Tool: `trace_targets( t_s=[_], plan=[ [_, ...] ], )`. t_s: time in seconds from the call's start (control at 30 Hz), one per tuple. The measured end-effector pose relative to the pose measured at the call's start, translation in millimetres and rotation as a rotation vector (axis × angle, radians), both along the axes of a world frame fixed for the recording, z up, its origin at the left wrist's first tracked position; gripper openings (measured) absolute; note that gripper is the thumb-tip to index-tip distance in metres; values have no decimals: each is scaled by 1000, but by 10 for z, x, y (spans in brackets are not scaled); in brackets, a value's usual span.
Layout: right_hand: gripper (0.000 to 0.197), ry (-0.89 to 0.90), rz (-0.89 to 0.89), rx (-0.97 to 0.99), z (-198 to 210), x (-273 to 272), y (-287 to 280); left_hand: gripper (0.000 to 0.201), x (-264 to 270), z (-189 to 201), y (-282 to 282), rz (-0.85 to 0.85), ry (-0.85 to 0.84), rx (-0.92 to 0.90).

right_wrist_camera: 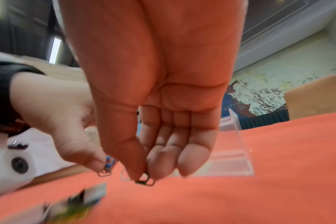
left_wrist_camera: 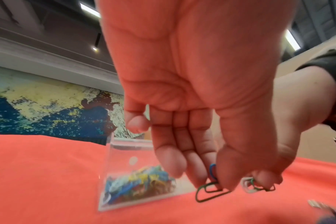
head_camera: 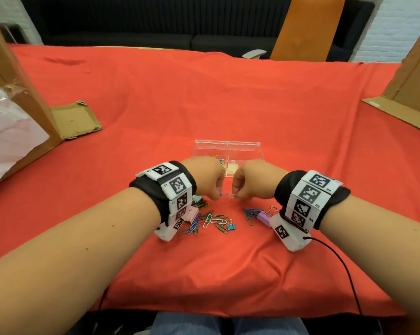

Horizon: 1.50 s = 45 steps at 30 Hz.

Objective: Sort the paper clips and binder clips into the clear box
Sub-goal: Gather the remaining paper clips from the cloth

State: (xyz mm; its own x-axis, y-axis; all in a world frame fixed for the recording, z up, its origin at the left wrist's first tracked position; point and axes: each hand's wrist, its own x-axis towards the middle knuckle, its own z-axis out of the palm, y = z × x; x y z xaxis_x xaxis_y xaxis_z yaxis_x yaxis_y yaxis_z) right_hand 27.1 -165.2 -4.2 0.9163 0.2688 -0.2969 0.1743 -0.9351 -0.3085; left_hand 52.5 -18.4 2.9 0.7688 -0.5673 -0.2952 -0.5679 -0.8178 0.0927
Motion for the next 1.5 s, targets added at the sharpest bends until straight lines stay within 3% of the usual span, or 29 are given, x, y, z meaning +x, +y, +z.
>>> trace_targets(
  t_s=[0.2, 0.4, 0.7, 0.9, 1.0, 1.17, 1.37, 1.5],
  plan=[
    [13, -218, -127, 146, 311, 259, 69, 11, 225, 289, 183, 188, -220, -209],
    [14, -314, -210, 153, 368, 477, 244, 16, 379, 232, 213, 267, -302, -208],
    [20, -291, -98, 89, 301, 382, 219, 16, 225, 164, 210, 150, -239, -133],
    [26, 103, -10, -185, 201, 10, 46, 11, -100, 75, 82, -11, 10, 60],
    [37, 149, -17, -257, 88, -113, -17, 20, -179, 6, 27, -29, 102, 133],
    [36, 167, -36, -232, 0, -189, -28, 34, -228, -41, -19, -26, 141, 180],
    [12, 171, -15, -171, -44, -155, -12, 32, -214, -49, 2, -28, 145, 136],
    [11, 126, -24, -122, -39, -106, -15, 28, -174, -39, 58, -13, 137, 69]
  ],
)
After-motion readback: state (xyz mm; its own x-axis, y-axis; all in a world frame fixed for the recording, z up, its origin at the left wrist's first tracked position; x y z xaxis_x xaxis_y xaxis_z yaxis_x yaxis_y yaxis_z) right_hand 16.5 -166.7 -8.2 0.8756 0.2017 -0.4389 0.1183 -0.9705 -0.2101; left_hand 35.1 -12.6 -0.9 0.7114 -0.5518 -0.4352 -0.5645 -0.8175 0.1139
